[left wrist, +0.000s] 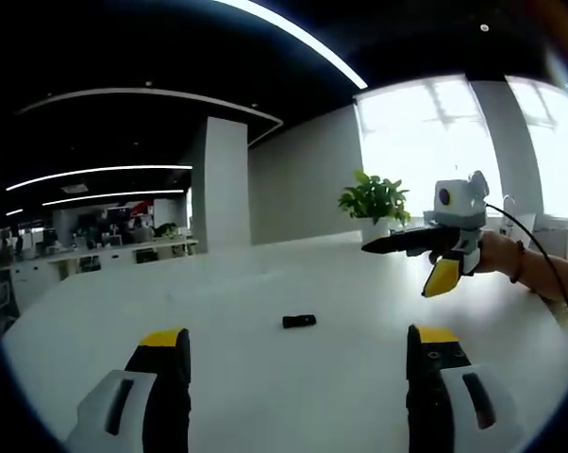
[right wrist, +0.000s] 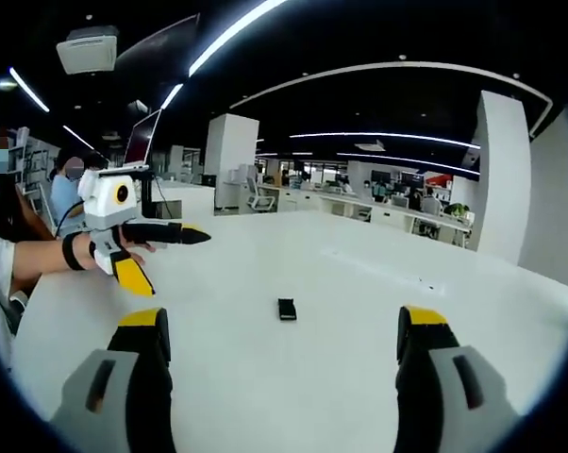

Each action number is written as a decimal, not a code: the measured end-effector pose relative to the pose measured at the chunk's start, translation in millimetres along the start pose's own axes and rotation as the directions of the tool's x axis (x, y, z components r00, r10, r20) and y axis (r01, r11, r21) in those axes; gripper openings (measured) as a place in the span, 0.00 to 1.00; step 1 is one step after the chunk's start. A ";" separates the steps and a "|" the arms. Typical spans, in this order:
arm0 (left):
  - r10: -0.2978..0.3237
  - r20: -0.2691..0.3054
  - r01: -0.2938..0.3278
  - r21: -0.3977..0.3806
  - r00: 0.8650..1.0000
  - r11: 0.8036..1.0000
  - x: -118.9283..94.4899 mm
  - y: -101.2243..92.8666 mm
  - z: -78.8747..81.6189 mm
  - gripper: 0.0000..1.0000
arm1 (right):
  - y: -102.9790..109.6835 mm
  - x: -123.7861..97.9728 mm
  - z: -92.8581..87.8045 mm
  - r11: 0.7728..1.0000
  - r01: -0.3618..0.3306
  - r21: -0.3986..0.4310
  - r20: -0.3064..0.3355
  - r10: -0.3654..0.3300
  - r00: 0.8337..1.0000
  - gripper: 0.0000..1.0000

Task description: Snap the two parts of the plastic buckle together until the buckle closes and remains connected.

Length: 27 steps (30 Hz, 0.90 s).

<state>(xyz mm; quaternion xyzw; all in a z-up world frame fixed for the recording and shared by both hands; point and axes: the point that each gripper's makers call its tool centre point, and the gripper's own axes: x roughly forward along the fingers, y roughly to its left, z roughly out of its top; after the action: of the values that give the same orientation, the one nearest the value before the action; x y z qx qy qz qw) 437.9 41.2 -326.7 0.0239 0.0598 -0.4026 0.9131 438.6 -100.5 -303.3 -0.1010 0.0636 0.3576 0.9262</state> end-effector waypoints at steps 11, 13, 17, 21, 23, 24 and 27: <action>-0.003 -0.004 0.003 0.000 1.000 1.000 0.1 -0.9 -0.6 0.96 | 7.4 -16.0 13.0 1.000 -0.001 0.008 0.046 0.001 0.999 1.00; -0.002 -0.004 0.002 0.000 1.000 1.000 -0.1 -0.5 -0.5 0.96 | 8.3 -21.0 20.0 1.000 0.011 0.008 0.077 -0.012 0.997 1.00; -0.002 -0.005 0.002 0.000 1.000 1.000 0.1 -0.7 -0.8 0.96 | 13.7 -29.3 25.1 1.000 0.010 -0.004 0.092 -0.010 0.996 1.00; -0.004 -0.006 0.004 0.002 1.000 1.000 0.3 -1.2 -0.9 0.96 | 14.6 -35.7 24.0 1.000 0.024 0.000 0.094 -0.024 0.995 1.00; -0.003 -0.006 0.003 0.001 1.000 1.000 0.2 -0.9 -0.8 0.96 | 10.8 -39.5 21.8 0.998 0.063 0.003 0.094 -0.063 0.994 1.00; -0.002 -0.006 0.002 0.001 1.000 1.000 0.2 -0.6 -0.8 0.96 | 11.1 -40.8 20.8 0.998 0.070 -0.005 0.100 -0.069 0.993 1.00; -0.005 -0.007 0.005 0.000 1.000 1.000 0.3 -1.5 -1.2 0.96 | 14.5 -41.6 11.4 0.998 0.063 -0.011 0.073 -0.062 0.995 1.00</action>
<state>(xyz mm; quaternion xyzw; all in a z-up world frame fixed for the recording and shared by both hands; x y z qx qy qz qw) 437.0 40.1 -327.9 0.0250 0.0632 -0.4046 0.9119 398.7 -114.3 -286.4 -0.0960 0.0244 0.3325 0.9379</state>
